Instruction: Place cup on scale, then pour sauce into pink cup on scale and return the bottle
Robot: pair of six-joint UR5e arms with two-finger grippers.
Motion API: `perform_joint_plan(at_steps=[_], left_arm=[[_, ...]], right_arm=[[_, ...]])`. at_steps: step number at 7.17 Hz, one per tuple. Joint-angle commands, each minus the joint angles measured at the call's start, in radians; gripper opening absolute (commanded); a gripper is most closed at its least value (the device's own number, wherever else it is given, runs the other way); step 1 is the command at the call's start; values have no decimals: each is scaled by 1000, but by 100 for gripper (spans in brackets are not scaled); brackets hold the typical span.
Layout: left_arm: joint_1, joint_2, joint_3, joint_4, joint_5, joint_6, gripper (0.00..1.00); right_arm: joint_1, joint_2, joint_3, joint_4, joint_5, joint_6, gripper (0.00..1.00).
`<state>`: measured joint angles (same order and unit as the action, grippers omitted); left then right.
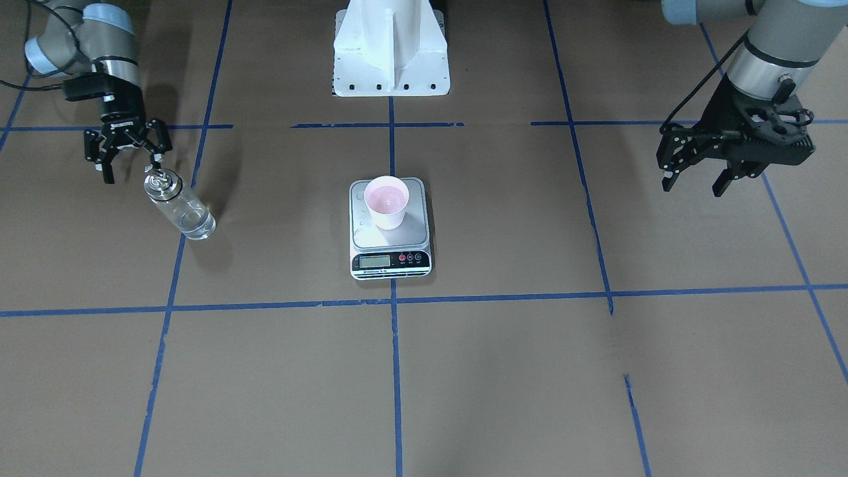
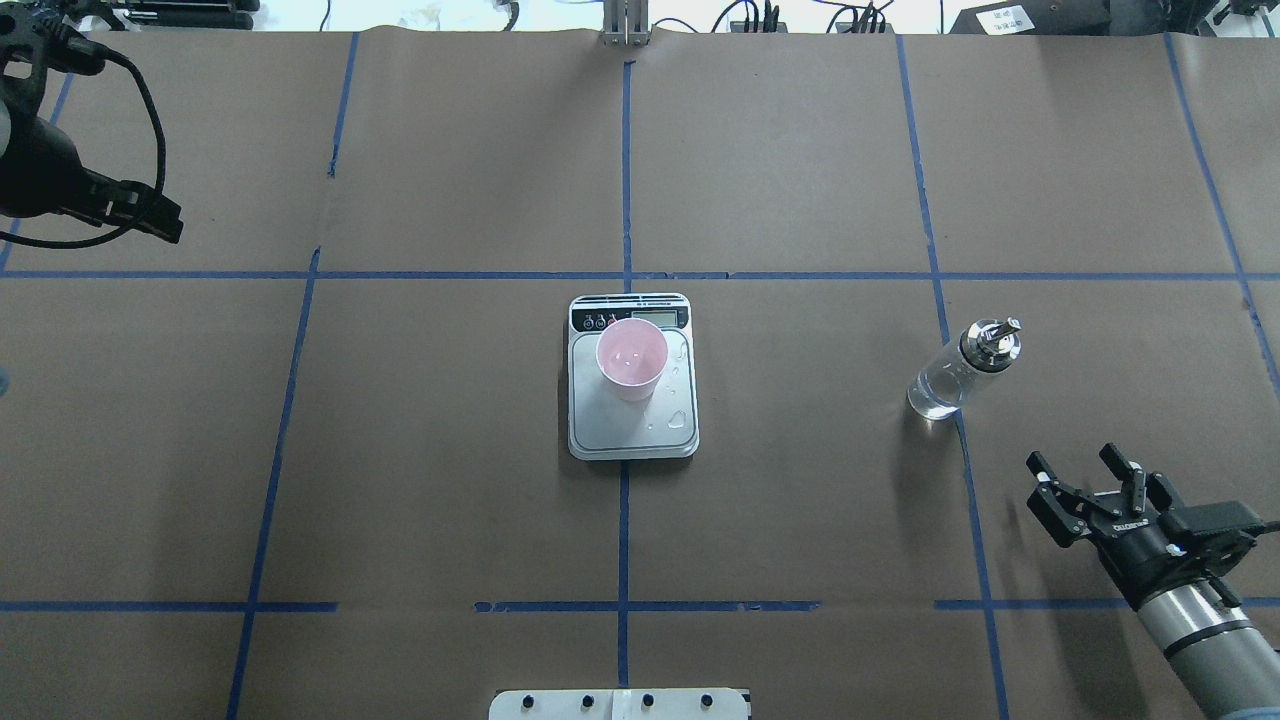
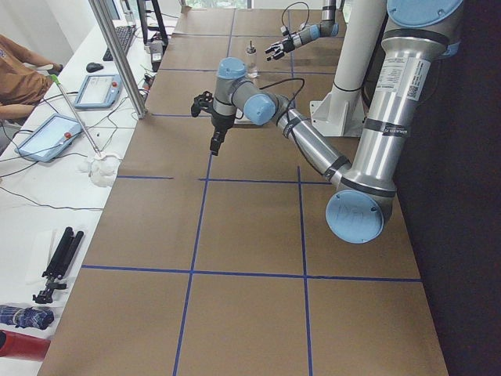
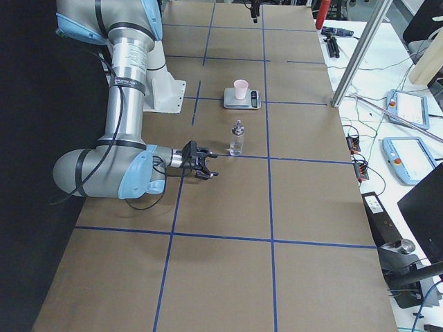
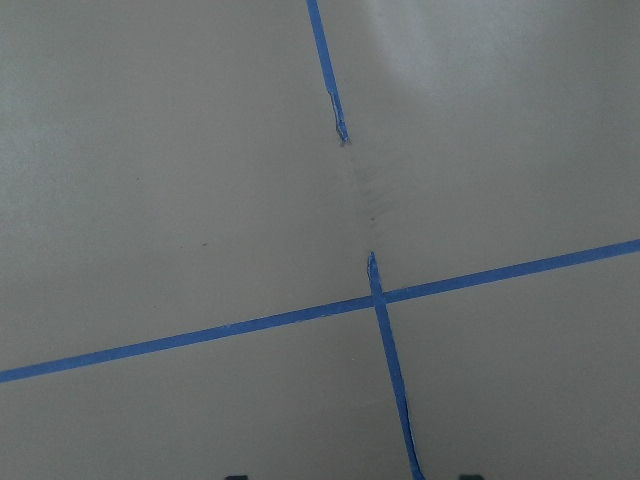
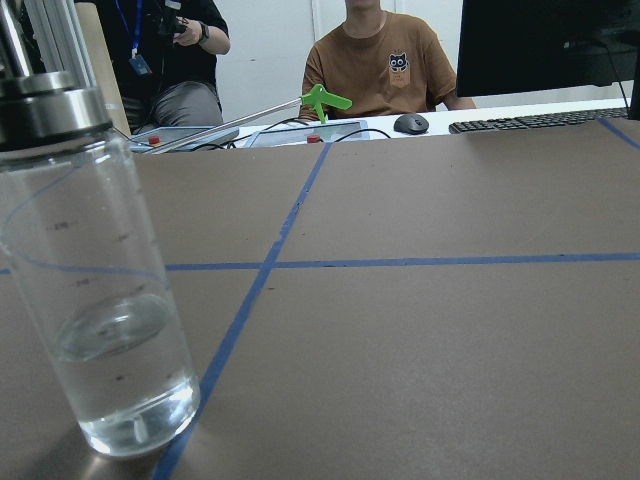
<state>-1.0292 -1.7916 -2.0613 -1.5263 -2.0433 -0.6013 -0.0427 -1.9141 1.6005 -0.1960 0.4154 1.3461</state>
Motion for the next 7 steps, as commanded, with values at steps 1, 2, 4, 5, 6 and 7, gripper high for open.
perform_joint_plan(at_steps=[1,2,4,5,6,7], left_arm=[[3,0,7,-2,0,0,76],[4,0,6,0,0,0,76],[4,1,7,0,0,5,76],[4,3,7,-3,-3,14,76],[3,6,29,-9,-2,44,76],[3,9,47,-9,-2,117,75]], right_arm=[[65,-29,-7,156,131,-160,100],[169,-22,-5,156,267,-209,100],[431,10,-32,150,567,-327,100],[575,53,-71,141,730,-381,100],[775,128,-91,45,983,-466,100],[961,198,-91,-94,1228,-561,100]])
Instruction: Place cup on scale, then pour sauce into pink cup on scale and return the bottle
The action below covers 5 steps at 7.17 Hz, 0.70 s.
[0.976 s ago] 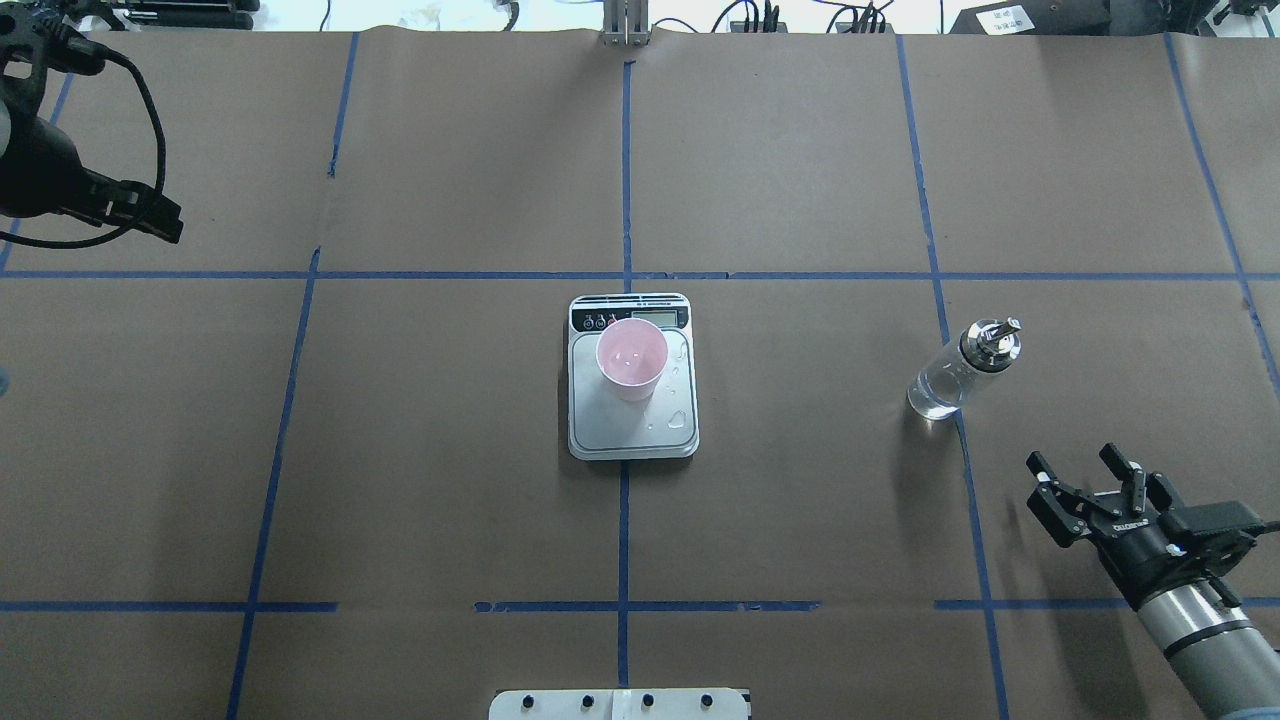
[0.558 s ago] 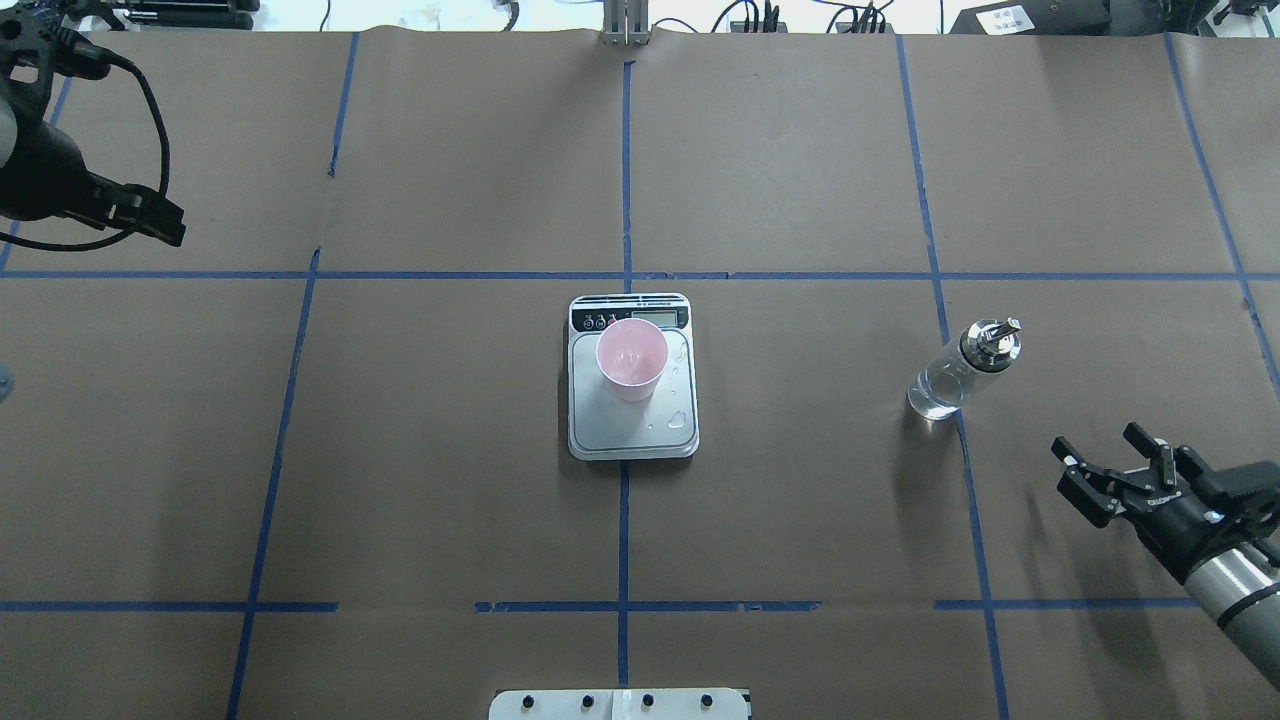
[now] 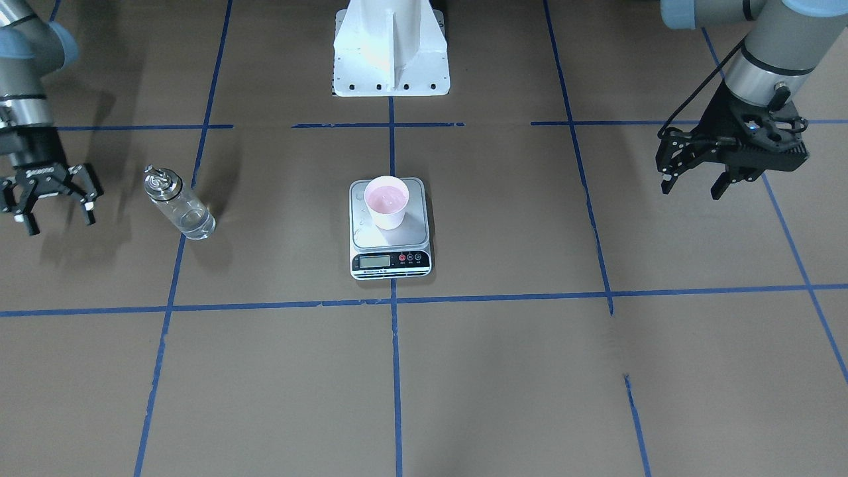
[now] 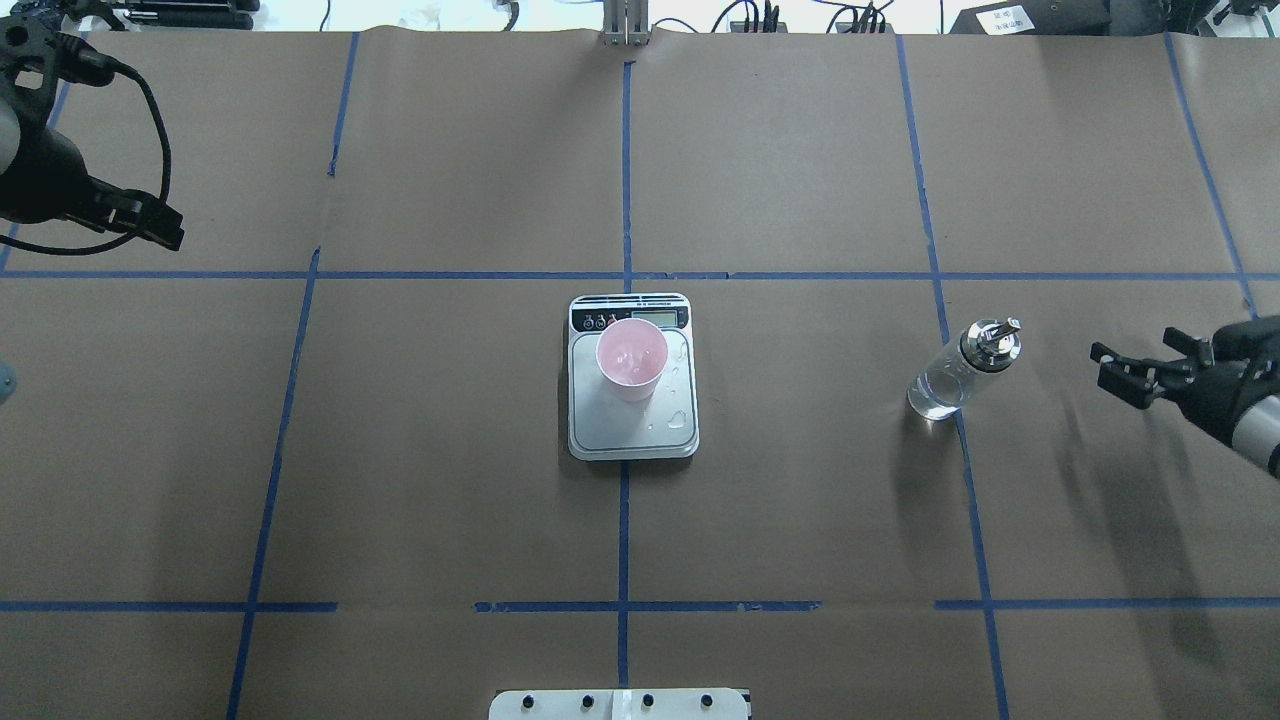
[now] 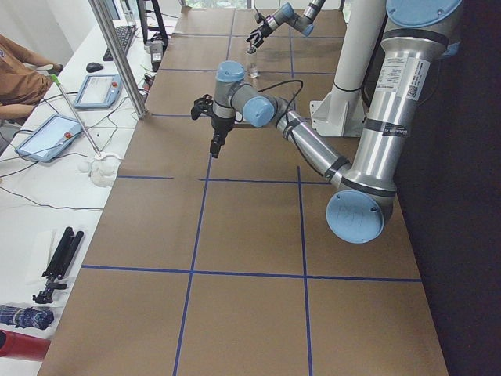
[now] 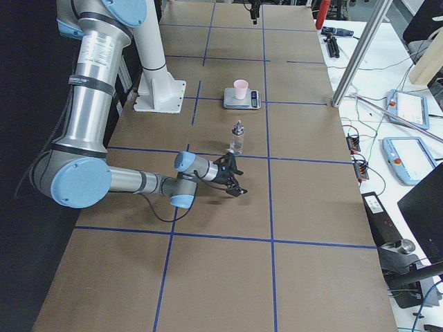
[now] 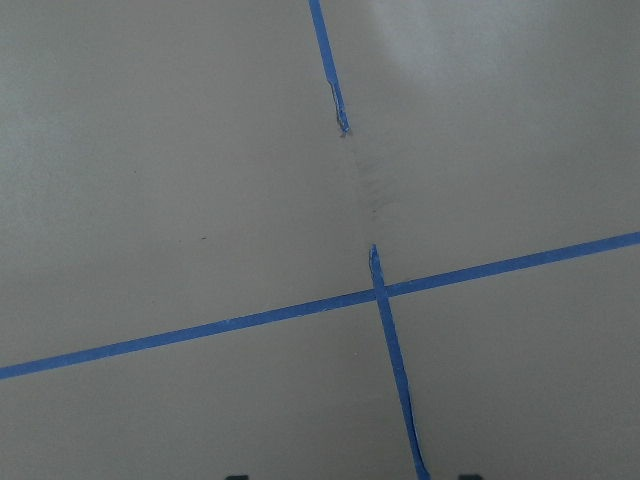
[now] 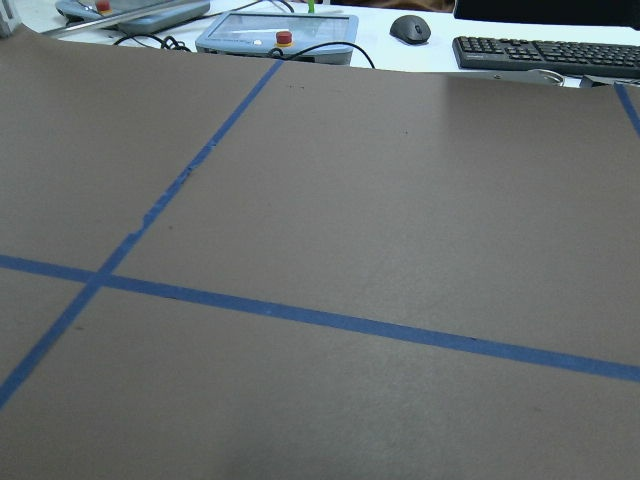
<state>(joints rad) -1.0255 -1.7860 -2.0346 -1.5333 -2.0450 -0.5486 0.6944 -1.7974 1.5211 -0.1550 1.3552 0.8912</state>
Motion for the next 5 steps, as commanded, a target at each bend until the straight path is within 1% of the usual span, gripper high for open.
perform_joint_plan(at_steps=[1,2,3,4,5], left_arm=[[-7,22,22,-2,0,116,75],[-20,31,36,-5,0,154,75],[-89,31,95,-7,-54,245,75],[-201,31,193,-11,-195,435,75],[-299,30,283,-13,-233,573,75]], right_arm=[[388,151,-10,-313,502,-218,100],[528,202,-10,-492,679,-353,100],[641,223,-6,-646,843,-488,100],[733,216,-4,-755,974,-632,100],[790,213,-2,-887,1080,-753,100]])
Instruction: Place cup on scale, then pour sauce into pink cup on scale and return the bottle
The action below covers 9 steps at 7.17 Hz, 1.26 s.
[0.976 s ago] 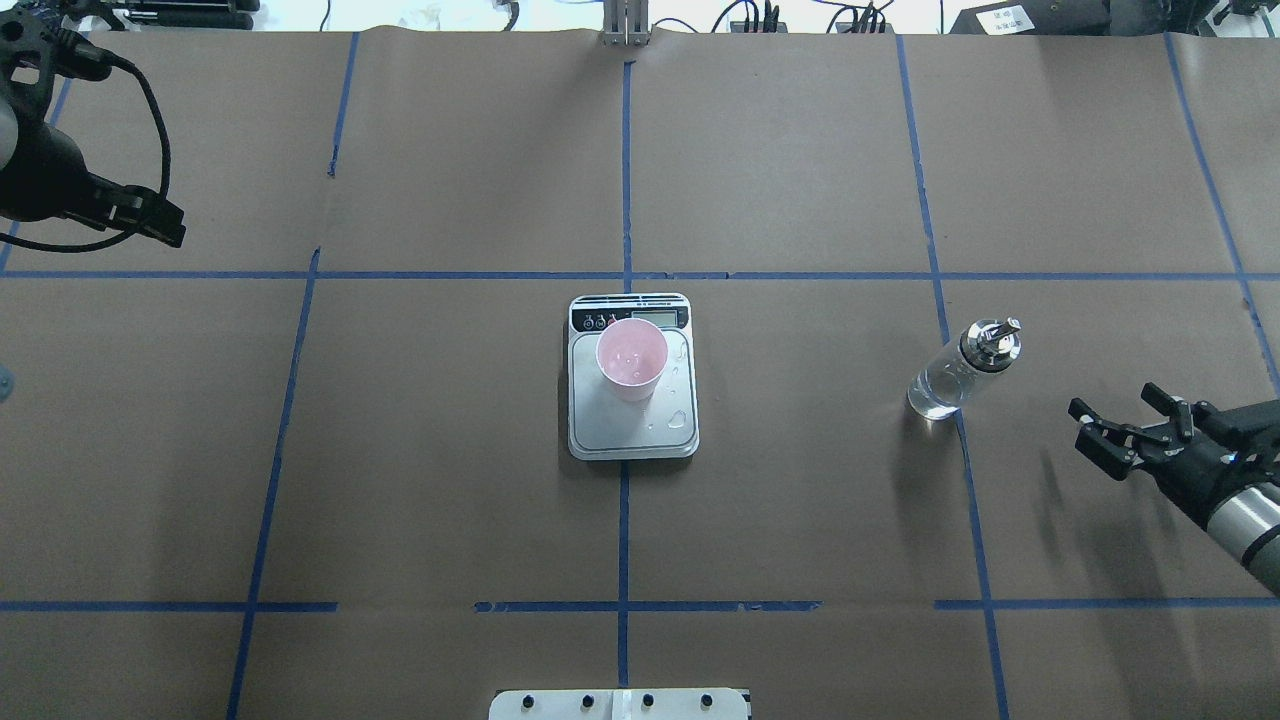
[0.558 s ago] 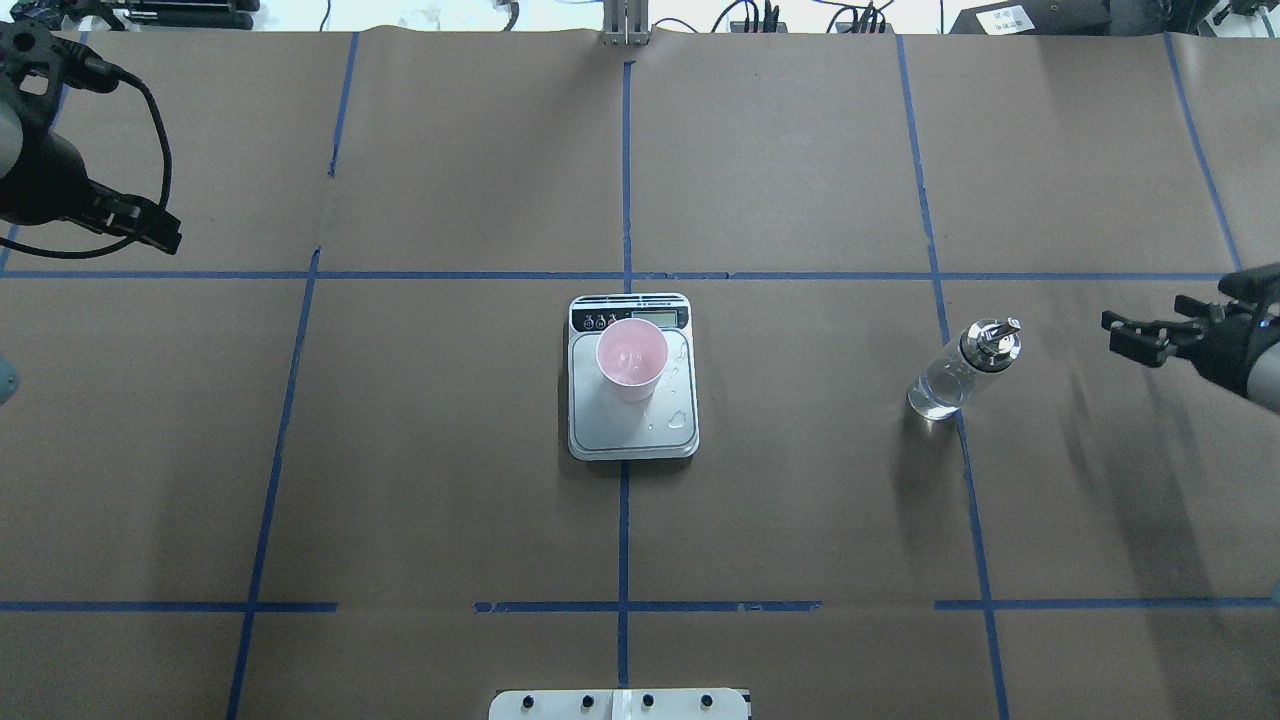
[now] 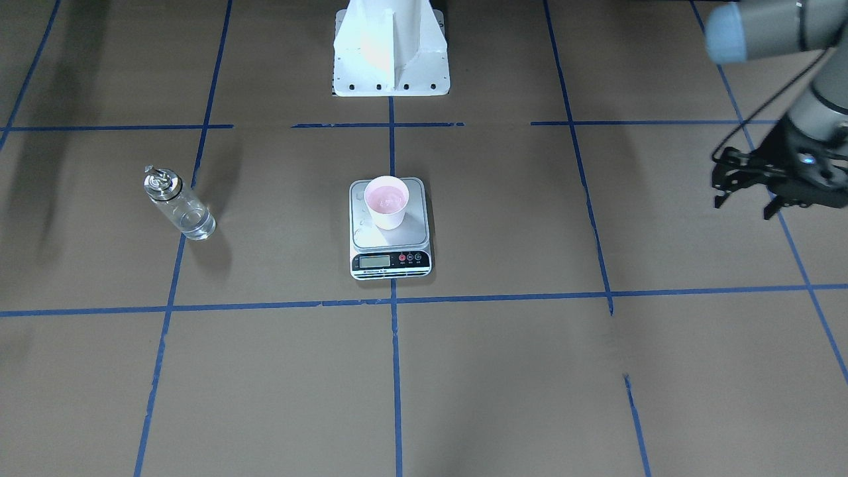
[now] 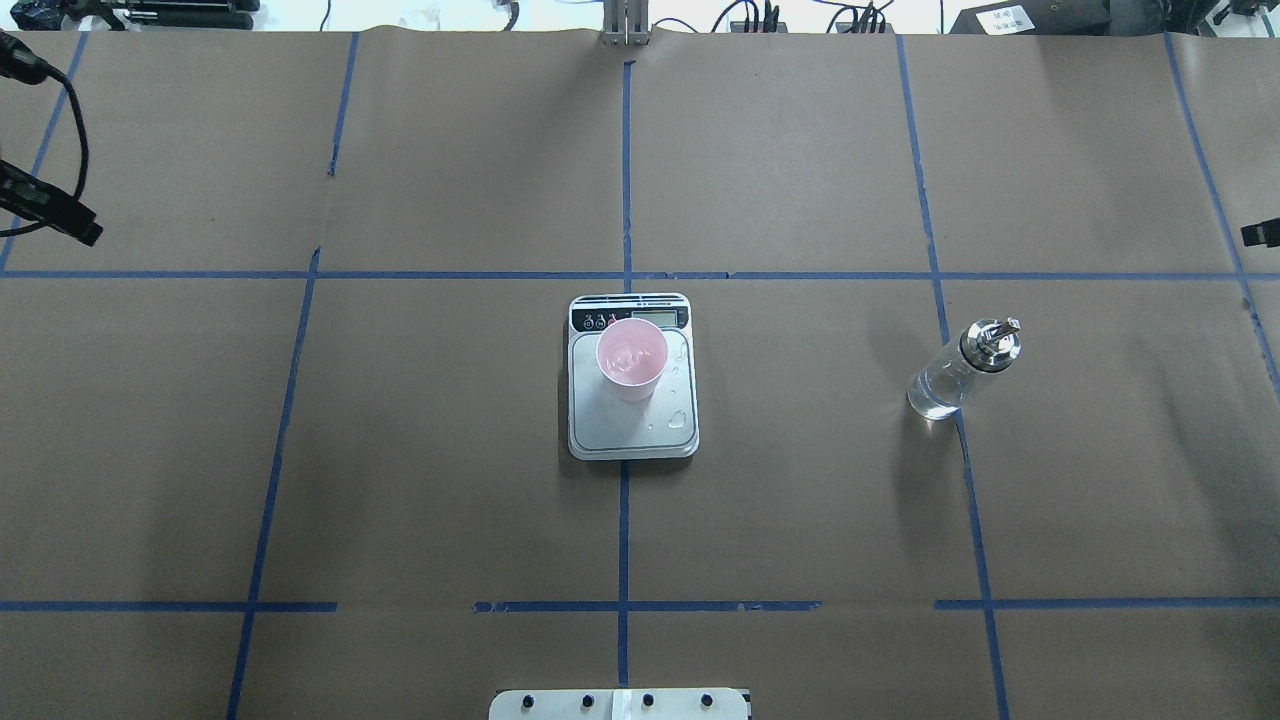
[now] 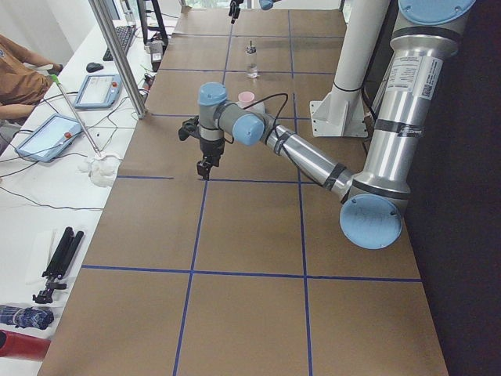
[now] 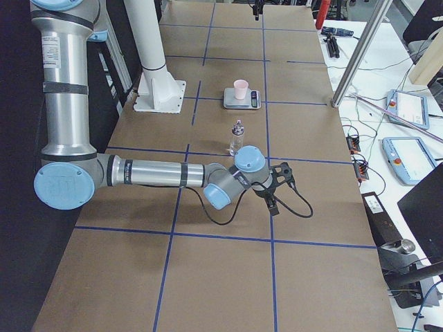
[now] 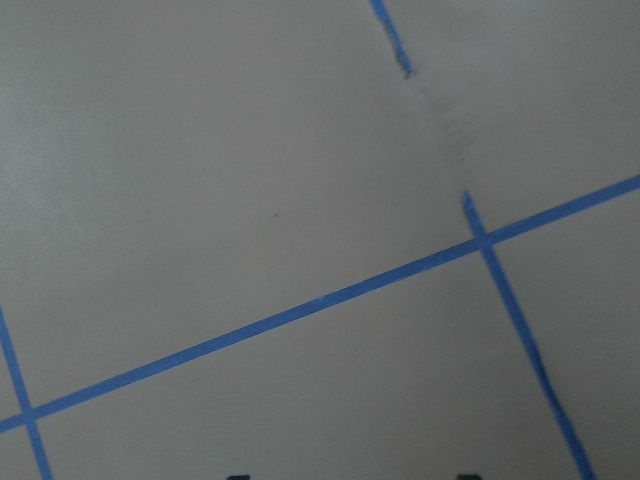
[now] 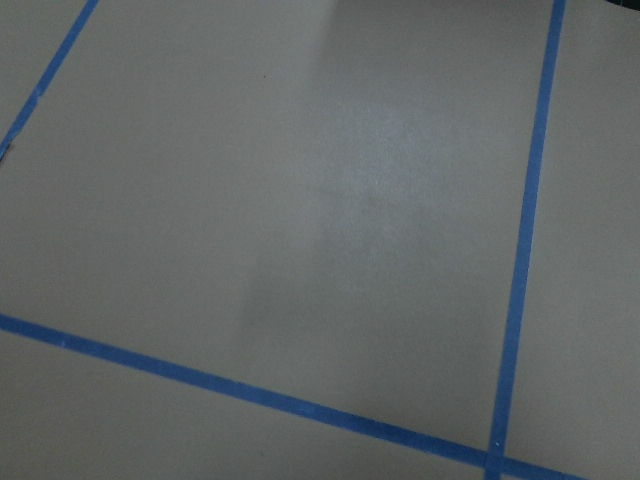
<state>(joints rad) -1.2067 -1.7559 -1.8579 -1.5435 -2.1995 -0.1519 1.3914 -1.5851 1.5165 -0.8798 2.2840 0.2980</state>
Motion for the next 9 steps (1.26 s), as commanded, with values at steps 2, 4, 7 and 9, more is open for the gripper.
perform_joint_plan(at_steps=[2,4,7,9], left_arm=[[-258,-4,225,2,-91,238,100],[-323,79,226,-36,-199,245,100],[-321,127,238,-135,-207,241,100],[-317,121,243,-136,-206,235,100]], right_arm=[[112,-28,8,-312,206,-323,100],[112,-13,42,-472,203,-428,100],[202,-9,83,-531,200,-428,100],[183,38,88,-566,119,-427,100]])
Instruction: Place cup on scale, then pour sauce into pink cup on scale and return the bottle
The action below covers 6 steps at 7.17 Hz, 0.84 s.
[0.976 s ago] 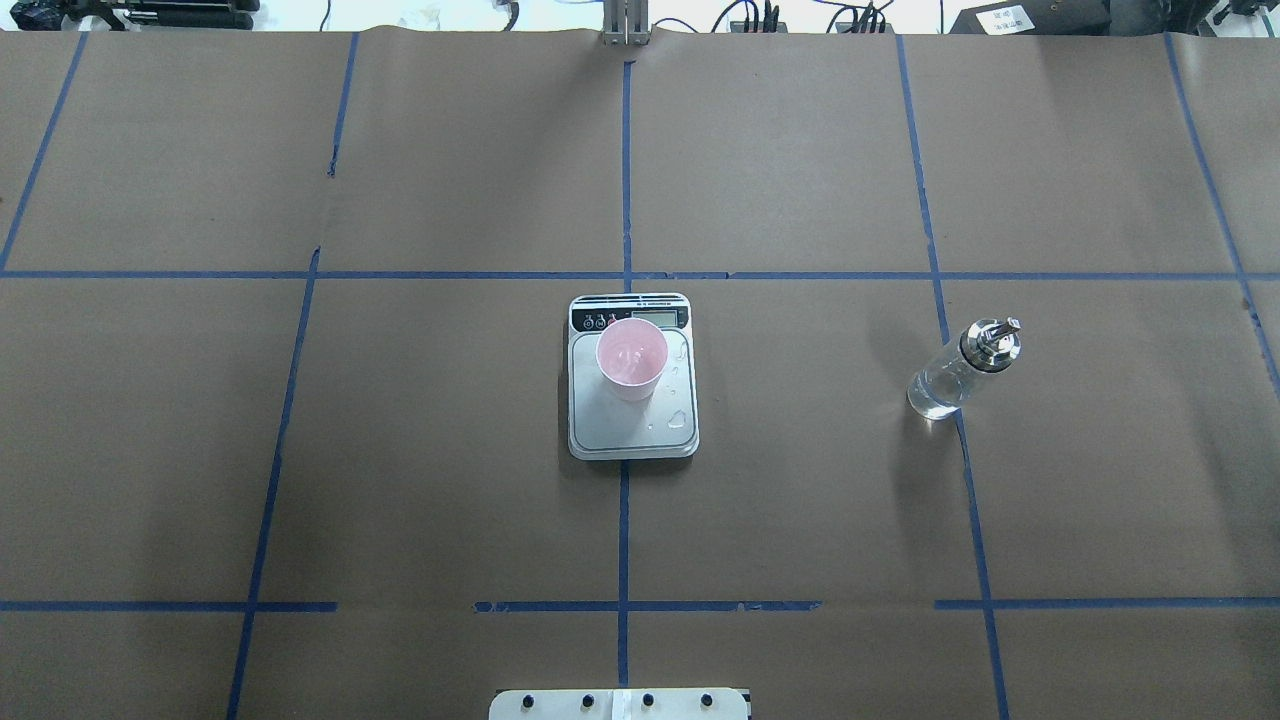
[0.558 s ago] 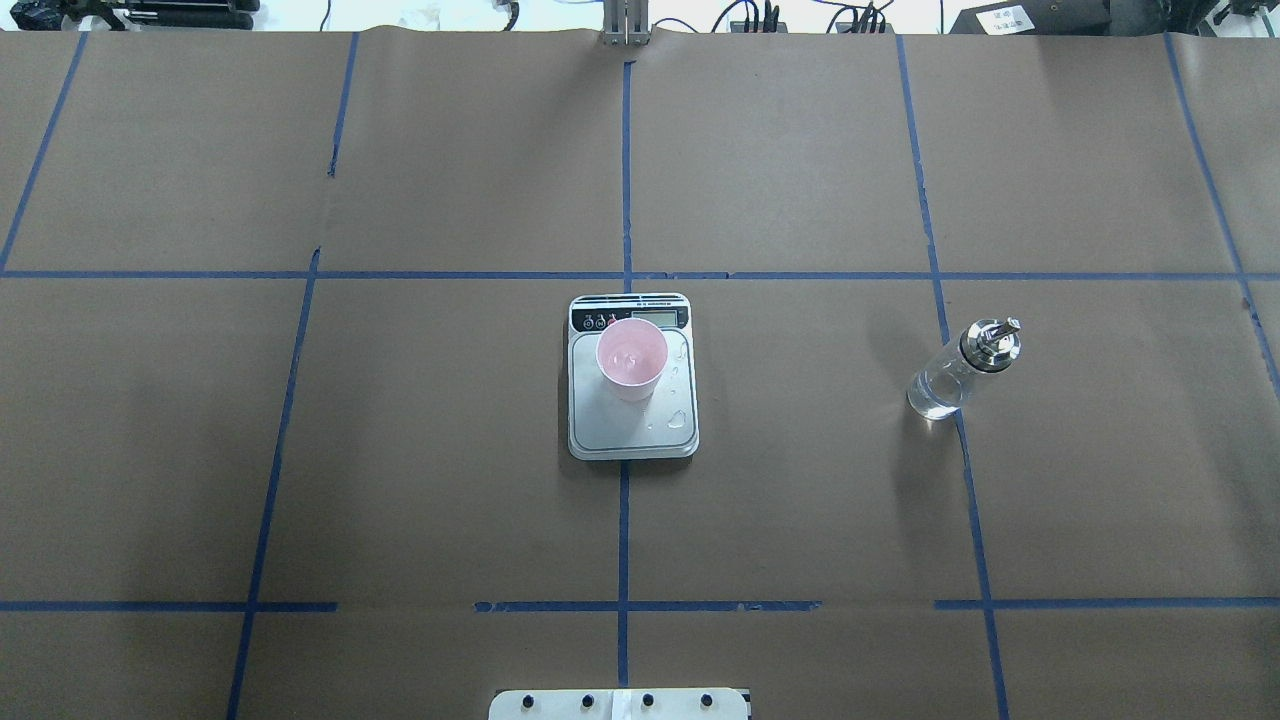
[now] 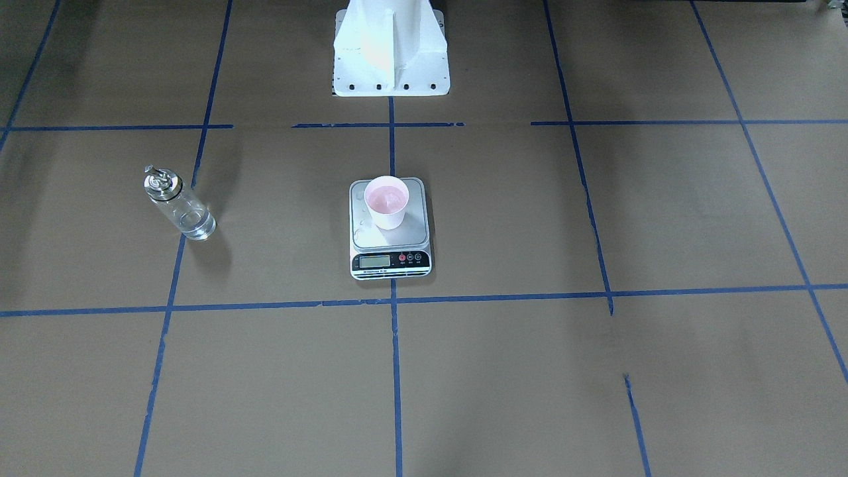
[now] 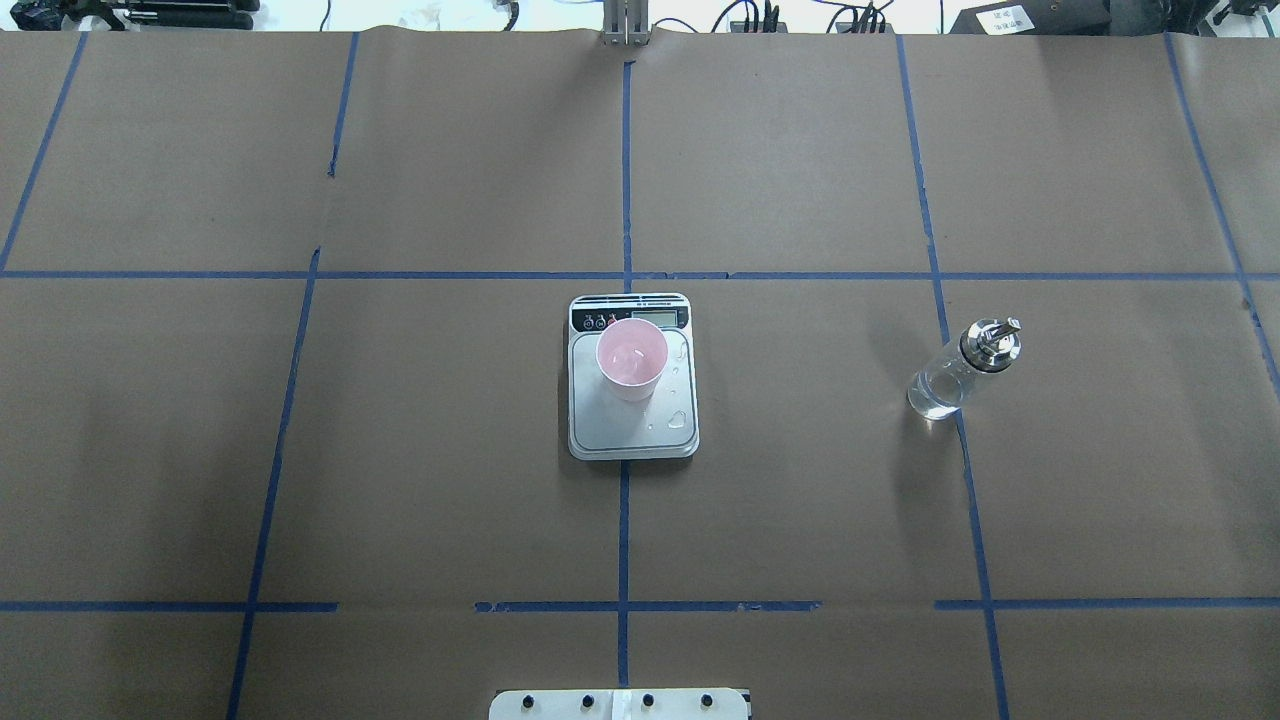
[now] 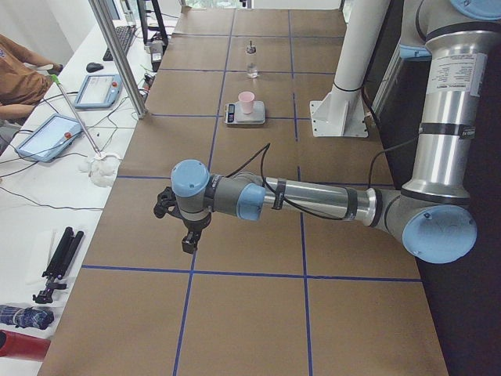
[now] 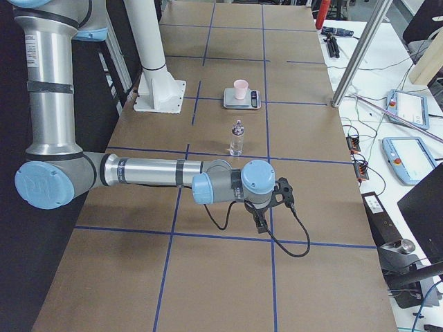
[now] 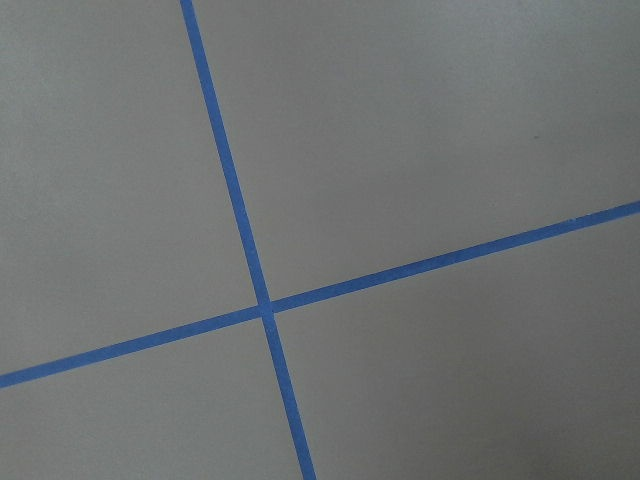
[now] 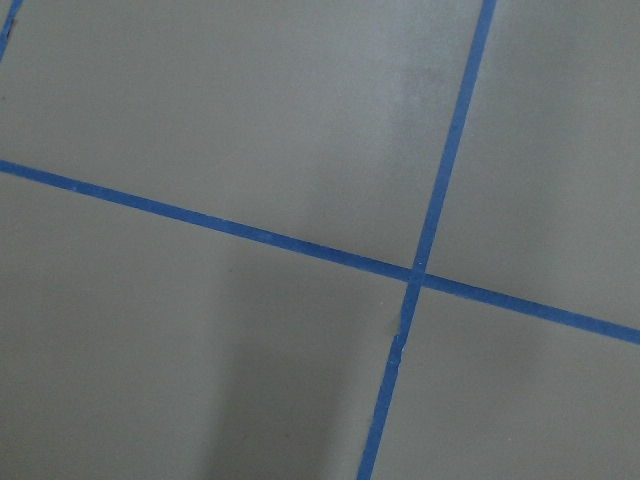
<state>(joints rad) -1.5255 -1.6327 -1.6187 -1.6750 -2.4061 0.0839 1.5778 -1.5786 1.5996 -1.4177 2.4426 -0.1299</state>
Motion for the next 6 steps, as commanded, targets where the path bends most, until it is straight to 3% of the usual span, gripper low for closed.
perform_joint_plan(at_steps=[1,6], left_arm=[[7,-7,-1,-9,-5,-3,100],[62,-13,0,-55,-13,-15,100]], right_arm=[[-21,51,31,-118,-40,1,100],[-9,2,101,-141,-47,13,100]])
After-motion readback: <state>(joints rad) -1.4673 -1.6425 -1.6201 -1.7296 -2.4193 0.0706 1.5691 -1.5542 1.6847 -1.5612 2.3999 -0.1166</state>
